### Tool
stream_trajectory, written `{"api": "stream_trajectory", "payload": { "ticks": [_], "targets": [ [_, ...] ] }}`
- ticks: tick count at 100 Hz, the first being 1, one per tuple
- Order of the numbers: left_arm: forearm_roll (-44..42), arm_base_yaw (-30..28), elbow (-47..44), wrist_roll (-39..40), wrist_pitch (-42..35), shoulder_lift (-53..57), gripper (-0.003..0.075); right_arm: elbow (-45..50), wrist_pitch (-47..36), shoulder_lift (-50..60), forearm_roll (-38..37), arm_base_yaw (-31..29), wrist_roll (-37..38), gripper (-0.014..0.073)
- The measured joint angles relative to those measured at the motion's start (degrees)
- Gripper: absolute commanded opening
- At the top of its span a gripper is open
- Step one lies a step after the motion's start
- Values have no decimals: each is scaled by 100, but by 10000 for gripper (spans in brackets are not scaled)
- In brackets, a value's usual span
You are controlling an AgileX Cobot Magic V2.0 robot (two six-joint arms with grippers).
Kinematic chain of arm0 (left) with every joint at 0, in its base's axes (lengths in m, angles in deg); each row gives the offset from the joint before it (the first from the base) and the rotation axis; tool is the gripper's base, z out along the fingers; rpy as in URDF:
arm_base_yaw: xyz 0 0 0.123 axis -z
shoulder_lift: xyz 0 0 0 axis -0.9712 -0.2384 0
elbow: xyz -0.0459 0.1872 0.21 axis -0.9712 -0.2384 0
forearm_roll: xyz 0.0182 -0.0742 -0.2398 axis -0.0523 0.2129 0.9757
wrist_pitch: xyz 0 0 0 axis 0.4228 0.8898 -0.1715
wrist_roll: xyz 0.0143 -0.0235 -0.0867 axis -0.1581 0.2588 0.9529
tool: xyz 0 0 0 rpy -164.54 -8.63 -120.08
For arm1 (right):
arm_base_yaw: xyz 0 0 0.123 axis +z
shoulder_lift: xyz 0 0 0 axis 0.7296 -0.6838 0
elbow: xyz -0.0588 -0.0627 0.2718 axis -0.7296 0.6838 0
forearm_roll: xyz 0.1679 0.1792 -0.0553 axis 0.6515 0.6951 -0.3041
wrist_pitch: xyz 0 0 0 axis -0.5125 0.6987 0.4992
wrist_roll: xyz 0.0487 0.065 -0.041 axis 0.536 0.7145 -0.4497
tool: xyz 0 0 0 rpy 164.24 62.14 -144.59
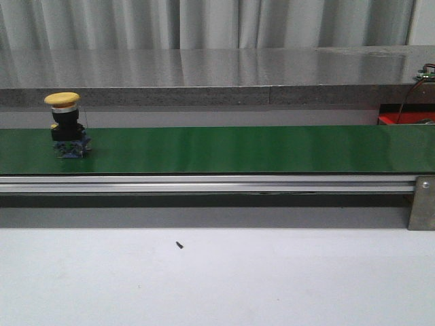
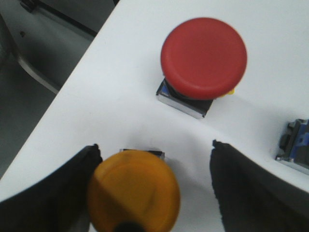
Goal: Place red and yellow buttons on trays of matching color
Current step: 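Grasp another yellow button on the table with the left gripper, then lower the second yellow button onto the belt and open the left gripper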
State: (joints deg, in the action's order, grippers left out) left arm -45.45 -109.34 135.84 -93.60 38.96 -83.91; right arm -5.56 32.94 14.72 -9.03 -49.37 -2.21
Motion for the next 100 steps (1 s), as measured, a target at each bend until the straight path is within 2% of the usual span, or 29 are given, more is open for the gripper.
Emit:
{"api": "stream_trajectory", "payload": {
  "ticks": [12,26,44,69,100],
  "targets": [
    [0,0,0,0,79,0,166,0,0,0,0,0,0,-95],
    [0,0,138,77,346,0,60,0,0,0,0,0,0,-95],
    [118,0,395,86,842,172,43,0,0,0,0,0,0,-95],
    [610,119,446,-111,1509,1127,43,0,0,0,0,0,0,-95],
    [1299,939,-46,-703,1862,2115,43,0,0,0,0,0,0,-95]
  ]
}}
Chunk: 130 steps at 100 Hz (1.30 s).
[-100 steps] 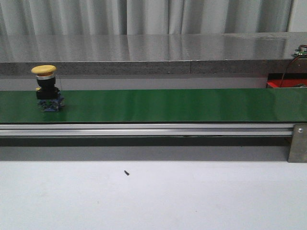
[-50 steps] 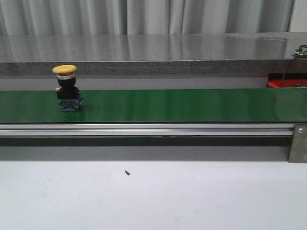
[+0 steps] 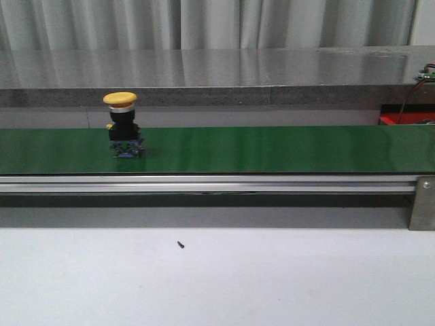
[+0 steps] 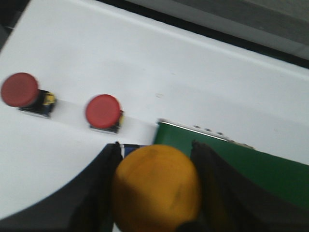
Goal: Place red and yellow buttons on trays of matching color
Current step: 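Lower the second yellow button onto the belt and open the left gripper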
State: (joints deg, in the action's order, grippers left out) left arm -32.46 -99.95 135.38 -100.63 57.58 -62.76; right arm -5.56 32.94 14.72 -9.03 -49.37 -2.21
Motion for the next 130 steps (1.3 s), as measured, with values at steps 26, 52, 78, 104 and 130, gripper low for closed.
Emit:
{"api": "stream_trajectory", "payload": {
  "ticks": [26,52,78,104,130],
  "targets": [
    [42,947,-948,-46,-238,167,43,0,0,0,0,0,0,-95],
    [61,1648,-1555,-51,-811,167,47,0,0,0,0,0,0,-95],
    [70,1742,-1576,-51,-848,167,333,0,0,0,0,0,0,-95],
    [70,1742,-1576,-51,-848,167,631,0,0,0,0,0,0,-95],
    [70,1742,-1576,-87,-813,613,631,0,0,0,2,0,0,-95]
  ]
}}
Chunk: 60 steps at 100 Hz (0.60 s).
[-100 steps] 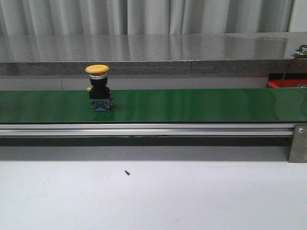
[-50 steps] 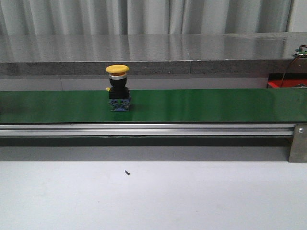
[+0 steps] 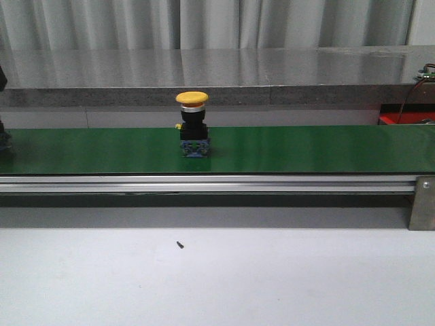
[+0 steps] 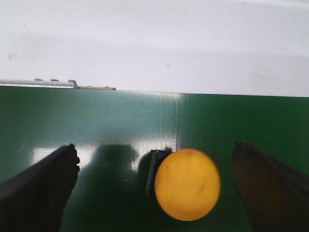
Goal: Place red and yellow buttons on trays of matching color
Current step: 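Lower the second yellow button onto the belt and open the left gripper, then move the right gripper down toward the leading yellow button on the belt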
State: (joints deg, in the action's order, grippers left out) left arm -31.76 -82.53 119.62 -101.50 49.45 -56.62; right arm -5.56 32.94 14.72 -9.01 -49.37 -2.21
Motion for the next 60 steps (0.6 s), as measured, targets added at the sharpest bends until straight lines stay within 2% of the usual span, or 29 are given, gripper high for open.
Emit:
{"api": "stream_trajectory", "payload": {
  "ticks": [24,36,49,60],
  "targets": [
    [182,0,-16,-406,0,1147,627,0,0,0,0,0,0,-95],
    [422,0,-226,-717,-22,1847,582,0,0,0,0,0,0,-95],
    [878,0,-762,-1157,-129,2713,460,0,22,0,0,0,0,-94],
    [1113,0,-1440,-1364,-304,3481,313,0,33,0,0,0,0,-92]
  ]
}}
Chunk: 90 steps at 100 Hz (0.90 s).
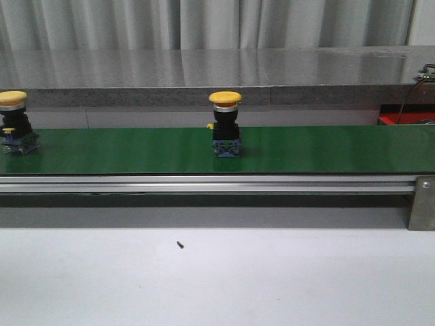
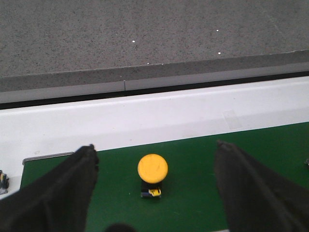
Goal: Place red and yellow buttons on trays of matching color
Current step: 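Move the right gripper down toward the leading yellow button on the belt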
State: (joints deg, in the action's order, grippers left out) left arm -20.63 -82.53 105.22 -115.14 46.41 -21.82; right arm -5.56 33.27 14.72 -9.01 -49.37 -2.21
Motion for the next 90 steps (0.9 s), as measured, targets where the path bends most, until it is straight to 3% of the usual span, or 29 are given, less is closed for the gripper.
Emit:
{"api": "stream_trajectory", "payload": {
  "ticks": [9,20,38,45,69,90],
  "targets": [
    [63,0,-615,-49,-232,623,167,0,58,0,10,0,0,-69],
    [95,0,-1400,-62,-539,1319,-21,0,108,0,54,0,0,62],
    [104,0,-2398,-93,-916,2415,-20,0,123,0,230,0,0,454],
    [104,0,-2640,-93,-1012,2702,-20,0,99,-10,293,0,0,549],
    [117,0,-2894,-93,-1123,2952,-19,-431,200,-742,364,42,0,552],
    [131,0,-2894,-93,-1155,2952,-20,-956,135,-1834,364,619,0,552]
  ]
}}
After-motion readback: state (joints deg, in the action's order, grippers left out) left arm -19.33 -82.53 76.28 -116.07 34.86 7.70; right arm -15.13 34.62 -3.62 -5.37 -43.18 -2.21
